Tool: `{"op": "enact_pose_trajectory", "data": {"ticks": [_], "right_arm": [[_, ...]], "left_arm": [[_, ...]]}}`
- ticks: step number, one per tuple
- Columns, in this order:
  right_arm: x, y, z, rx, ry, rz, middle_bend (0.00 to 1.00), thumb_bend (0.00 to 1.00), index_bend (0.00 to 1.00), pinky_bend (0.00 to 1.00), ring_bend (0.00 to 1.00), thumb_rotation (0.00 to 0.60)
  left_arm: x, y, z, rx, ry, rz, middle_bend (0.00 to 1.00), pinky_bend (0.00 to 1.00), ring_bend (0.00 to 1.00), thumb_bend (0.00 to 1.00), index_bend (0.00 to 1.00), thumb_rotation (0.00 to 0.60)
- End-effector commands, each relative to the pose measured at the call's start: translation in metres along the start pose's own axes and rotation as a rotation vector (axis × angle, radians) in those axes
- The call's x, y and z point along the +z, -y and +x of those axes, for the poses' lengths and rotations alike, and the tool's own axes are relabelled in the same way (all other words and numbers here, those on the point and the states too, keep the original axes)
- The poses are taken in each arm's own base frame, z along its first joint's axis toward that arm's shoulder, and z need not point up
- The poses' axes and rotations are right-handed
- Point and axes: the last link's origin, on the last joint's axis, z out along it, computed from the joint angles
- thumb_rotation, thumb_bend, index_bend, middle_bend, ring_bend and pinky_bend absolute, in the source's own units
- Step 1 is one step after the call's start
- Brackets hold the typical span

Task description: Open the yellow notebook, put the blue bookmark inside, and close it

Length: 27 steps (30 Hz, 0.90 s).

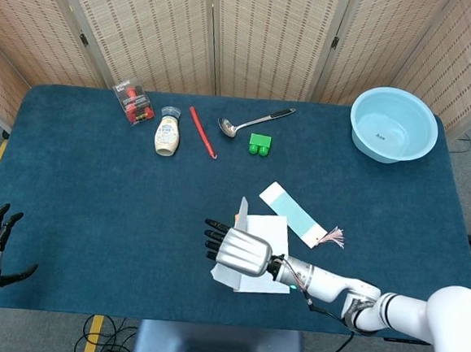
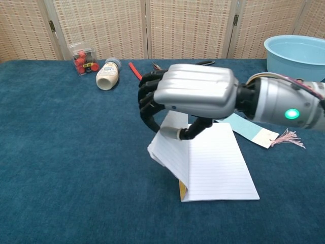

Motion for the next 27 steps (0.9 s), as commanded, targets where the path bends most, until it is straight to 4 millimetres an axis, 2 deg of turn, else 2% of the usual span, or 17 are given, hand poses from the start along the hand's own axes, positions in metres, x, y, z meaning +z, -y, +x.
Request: {"op": "enact_pose_trajectory", "data": {"ticks": [1,8,18,27], "right_arm": [[0.021,0.002,0.001,0.011,-0.006,0.028,0.44,0.45,0.71,0.16,0.25,0.6],[0.054,0.009,-0.009,0.022,0.023,0.096,0.44,0.45,0.71,0.16,0.25,0.6],[0.084,0.017,-0.024,-0.004,0.042,0.183,0.45,0.43,0.72,0.17,0.25,0.6],[0.076,0.025,-0.043,-0.008,0.1,0.242,0.44,0.38,0.72,0.17,0.25,0.6]], "left_arm": [[-0.001,0.003,0.001,0.002,0.0,0.009,0.05,0.15,0.04,0.07,0.15,0.6],[-0.007,0.008,0.005,-0.004,-0.002,0.016,0.05,0.15,0.04,0.07,0.15,0.6],[-0.009,0.011,0.004,0.0,0.012,0.025,0.05,0.15,0.04,0.07,0.15,0.6],[-0.011,0.013,0.005,-0.027,0.032,0.024,0.05,0.15,0.04,0.07,0.15,0.6]]}}
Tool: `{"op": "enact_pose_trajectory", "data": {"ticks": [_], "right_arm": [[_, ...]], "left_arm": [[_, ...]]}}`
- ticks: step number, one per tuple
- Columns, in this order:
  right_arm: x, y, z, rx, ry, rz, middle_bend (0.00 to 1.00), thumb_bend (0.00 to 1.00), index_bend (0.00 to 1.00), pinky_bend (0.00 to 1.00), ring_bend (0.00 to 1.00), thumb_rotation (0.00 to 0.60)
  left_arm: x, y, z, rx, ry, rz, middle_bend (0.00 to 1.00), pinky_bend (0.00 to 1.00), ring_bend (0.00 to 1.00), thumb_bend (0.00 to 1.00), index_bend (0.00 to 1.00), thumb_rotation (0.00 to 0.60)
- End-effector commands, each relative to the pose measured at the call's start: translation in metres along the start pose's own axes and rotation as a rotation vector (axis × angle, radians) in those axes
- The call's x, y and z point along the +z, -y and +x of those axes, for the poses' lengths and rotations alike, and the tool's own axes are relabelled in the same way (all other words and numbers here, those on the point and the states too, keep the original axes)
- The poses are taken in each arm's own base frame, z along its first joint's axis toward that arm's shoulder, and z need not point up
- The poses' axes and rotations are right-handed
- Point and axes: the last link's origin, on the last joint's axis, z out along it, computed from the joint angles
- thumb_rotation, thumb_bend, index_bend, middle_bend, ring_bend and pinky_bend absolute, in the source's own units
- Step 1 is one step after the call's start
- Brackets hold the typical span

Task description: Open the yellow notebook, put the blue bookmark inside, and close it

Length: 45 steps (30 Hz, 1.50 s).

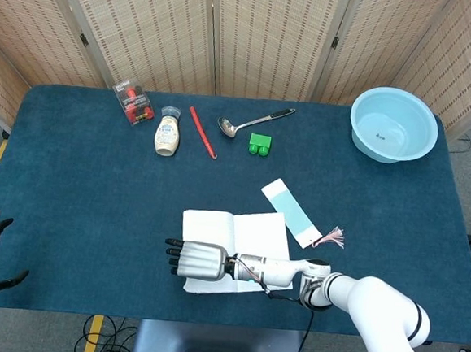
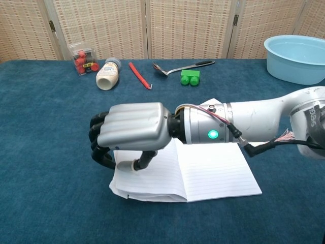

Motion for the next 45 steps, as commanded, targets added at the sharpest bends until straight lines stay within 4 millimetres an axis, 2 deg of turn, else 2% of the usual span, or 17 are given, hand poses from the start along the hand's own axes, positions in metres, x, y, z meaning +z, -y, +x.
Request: {"op": "enact_pose_trajectory", "data": {"ticks": [1,4,6,7,11,13,14,19,23,26,29,33,41,45], "right_arm": [[-0.001,0.001,-0.007,0.002,0.024,0.003,0.44,0.38,0.72,0.17,0.25,0.6],[0.0,0.0,-0.007,0.001,0.017,-0.015,0.39,0.36,0.71,0.17,0.25,0.6],[0.001,-0.001,-0.007,0.001,0.018,-0.029,0.32,0.35,0.64,0.17,0.23,0.6],[0.001,-0.001,-0.007,0.0,0.021,-0.037,0.28,0.35,0.56,0.17,0.22,0.6],[0.007,-0.002,-0.004,0.014,0.023,-0.074,0.09,0.27,0.13,0.16,0.11,0.6],[0.01,-0.001,-0.002,0.024,0.016,-0.084,0.04,0.24,0.02,0.15,0.07,0.6],[0.011,-0.001,-0.001,0.028,0.012,-0.089,0.03,0.22,0.01,0.14,0.06,0.6],[0.009,-0.006,0.007,0.039,-0.027,-0.125,0.0,0.18,0.0,0.12,0.03,0.6],[-0.004,-0.019,0.018,0.037,-0.072,-0.186,0.0,0.18,0.0,0.12,0.03,0.6],[-0.028,-0.031,0.023,0.028,-0.083,-0.257,0.02,0.19,0.0,0.12,0.03,0.6],[-0.049,-0.036,0.023,0.025,-0.071,-0.312,0.06,0.25,0.0,0.12,0.05,0.6],[-0.093,-0.045,0.014,0.036,-0.009,-0.435,0.15,0.35,0.0,0.12,0.08,0.6],[-0.163,-0.062,0.0,0.107,0.069,-0.687,0.2,0.34,0.1,0.12,0.11,0.6],[-0.182,-0.06,-0.01,0.16,0.137,-0.775,0.26,0.26,0.11,0.12,0.11,0.6]], "left_arm": [[0.0,0.0,0.0,0.0,0.004,0.0,0.05,0.15,0.04,0.07,0.15,0.6],[-0.001,0.0,-0.001,0.002,0.004,-0.001,0.04,0.15,0.04,0.07,0.15,0.6],[0.0,-0.001,-0.001,0.003,0.005,0.0,0.04,0.15,0.04,0.07,0.15,0.6],[0.0,-0.001,-0.001,0.004,0.003,-0.001,0.04,0.15,0.04,0.07,0.15,0.6],[0.001,-0.003,0.0,0.005,0.001,-0.01,0.04,0.15,0.04,0.07,0.15,0.6],[0.002,-0.004,0.0,0.006,-0.001,-0.013,0.04,0.15,0.04,0.06,0.15,0.6],[0.002,-0.004,0.001,0.006,-0.003,-0.015,0.04,0.15,0.04,0.07,0.15,0.6],[0.002,-0.004,0.001,0.013,-0.007,-0.011,0.04,0.15,0.04,0.07,0.15,0.6],[0.002,-0.003,0.001,0.012,-0.008,-0.008,0.04,0.15,0.04,0.07,0.15,0.6],[0.002,-0.004,0.002,0.011,-0.013,-0.012,0.04,0.15,0.04,0.07,0.15,0.6],[0.003,-0.004,0.002,0.01,-0.015,-0.015,0.04,0.15,0.04,0.07,0.15,0.6],[0.007,-0.01,0.001,0.01,-0.012,-0.034,0.04,0.15,0.04,0.07,0.15,0.6],[0.012,-0.022,0.0,0.007,-0.011,-0.076,0.04,0.15,0.04,0.07,0.15,0.6],[0.012,-0.024,-0.002,0.002,-0.007,-0.084,0.04,0.15,0.04,0.07,0.15,0.6]]}}
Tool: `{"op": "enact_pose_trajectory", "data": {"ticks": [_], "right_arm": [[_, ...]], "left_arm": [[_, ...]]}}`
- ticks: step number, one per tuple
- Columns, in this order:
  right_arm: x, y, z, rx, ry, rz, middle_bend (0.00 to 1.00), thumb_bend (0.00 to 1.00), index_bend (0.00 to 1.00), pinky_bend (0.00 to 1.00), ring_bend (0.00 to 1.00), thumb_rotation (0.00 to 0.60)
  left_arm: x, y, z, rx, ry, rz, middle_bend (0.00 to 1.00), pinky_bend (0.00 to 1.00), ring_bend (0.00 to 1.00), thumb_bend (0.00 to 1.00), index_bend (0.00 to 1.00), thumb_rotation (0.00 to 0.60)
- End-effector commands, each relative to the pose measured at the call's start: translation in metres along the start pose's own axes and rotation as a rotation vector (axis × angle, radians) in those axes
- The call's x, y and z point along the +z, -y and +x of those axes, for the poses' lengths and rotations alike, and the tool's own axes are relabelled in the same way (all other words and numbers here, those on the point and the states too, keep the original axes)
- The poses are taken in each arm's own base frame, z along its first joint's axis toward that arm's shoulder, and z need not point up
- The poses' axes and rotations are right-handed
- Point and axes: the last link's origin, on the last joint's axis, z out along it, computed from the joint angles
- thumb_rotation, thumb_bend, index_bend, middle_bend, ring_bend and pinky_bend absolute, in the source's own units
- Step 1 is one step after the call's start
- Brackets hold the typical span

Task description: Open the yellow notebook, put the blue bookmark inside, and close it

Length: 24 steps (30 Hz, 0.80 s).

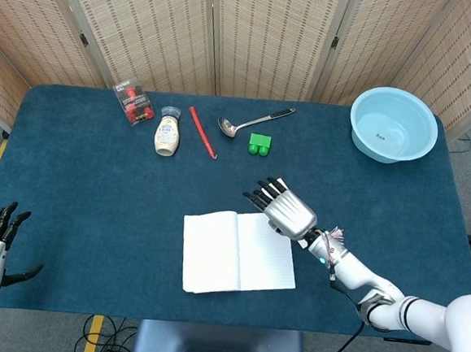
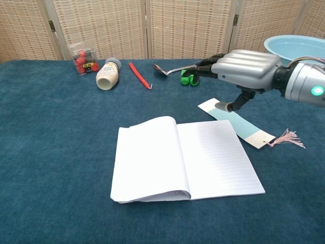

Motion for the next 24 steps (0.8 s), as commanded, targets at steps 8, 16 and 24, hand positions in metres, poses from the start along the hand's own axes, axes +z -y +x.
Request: {"op": "enact_pose_trajectory", "data": {"ticks": [8,16,24], "right_arm": [[-0.033,-0.018,-0.024,0.062,0.139,-0.171,0.14,0.11,0.11,0.12,0.1,0.6],[-0.043,-0.016,-0.044,0.111,0.174,-0.228,0.0,0.03,0.0,0.03,0.0,0.6],[-0.034,-0.009,-0.057,0.15,0.181,-0.238,0.0,0.0,0.0,0.0,0.0,0.6]], "left_arm": [[-0.003,-0.001,-0.003,-0.011,0.013,-0.008,0.04,0.15,0.04,0.07,0.15,0.6],[-0.005,-0.003,-0.008,-0.022,0.027,-0.016,0.04,0.15,0.04,0.07,0.15,0.6],[-0.006,0.0,-0.006,-0.023,0.024,-0.009,0.04,0.15,0.04,0.07,0.15,0.6]]}}
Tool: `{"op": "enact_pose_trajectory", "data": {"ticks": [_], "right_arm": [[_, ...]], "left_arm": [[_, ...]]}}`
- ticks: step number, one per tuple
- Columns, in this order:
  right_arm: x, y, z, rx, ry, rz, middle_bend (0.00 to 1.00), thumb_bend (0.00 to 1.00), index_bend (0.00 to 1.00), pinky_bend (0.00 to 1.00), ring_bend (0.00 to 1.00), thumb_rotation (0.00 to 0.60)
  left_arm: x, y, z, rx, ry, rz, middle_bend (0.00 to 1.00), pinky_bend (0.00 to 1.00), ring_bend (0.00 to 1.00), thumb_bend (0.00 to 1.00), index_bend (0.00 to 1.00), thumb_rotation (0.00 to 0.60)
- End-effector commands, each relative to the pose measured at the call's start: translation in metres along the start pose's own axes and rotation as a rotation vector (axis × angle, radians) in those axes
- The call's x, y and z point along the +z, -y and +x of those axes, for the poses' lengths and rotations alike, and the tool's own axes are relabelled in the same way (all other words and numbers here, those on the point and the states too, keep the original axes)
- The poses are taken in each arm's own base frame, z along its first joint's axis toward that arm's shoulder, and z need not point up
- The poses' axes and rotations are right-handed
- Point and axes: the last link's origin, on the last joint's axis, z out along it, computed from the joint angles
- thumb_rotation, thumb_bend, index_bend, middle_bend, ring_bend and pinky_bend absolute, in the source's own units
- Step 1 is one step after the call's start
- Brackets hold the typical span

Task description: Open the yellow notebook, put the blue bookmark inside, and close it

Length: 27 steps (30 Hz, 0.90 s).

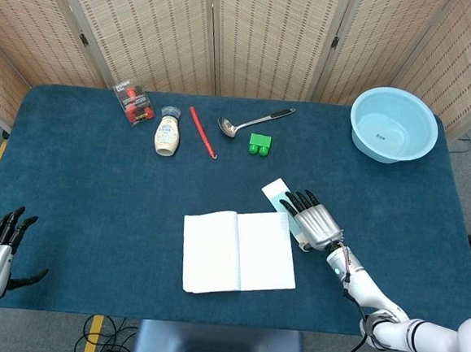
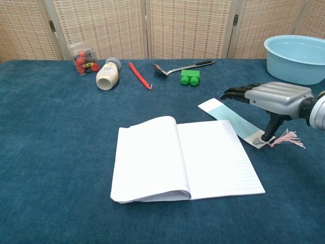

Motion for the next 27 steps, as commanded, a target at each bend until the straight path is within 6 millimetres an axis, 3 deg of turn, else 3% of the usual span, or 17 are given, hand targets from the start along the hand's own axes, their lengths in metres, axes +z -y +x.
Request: {"op": "enact_pose_trajectory", "data": {"ticks": [1,15,27], "right_arm": [[0.002,0.001,-0.003,0.007,0.007,0.0,0.0,0.0,0.0,0.0,0.0,0.6],[0.007,0.003,-0.013,-0.017,0.036,0.012,0.0,0.0,0.0,0.0,0.0,0.6],[0.007,-0.031,-0.009,-0.032,0.037,-0.082,0.0,0.0,0.0,0.0,0.0,0.6]], "left_arm": [[-0.001,0.001,0.0,0.0,0.002,0.005,0.04,0.15,0.04,0.07,0.15,0.6],[-0.003,0.004,-0.001,-0.008,0.012,0.012,0.04,0.15,0.04,0.07,0.15,0.6],[-0.003,0.005,-0.002,-0.004,0.014,0.014,0.04,0.15,0.04,0.07,0.15,0.6]]}}
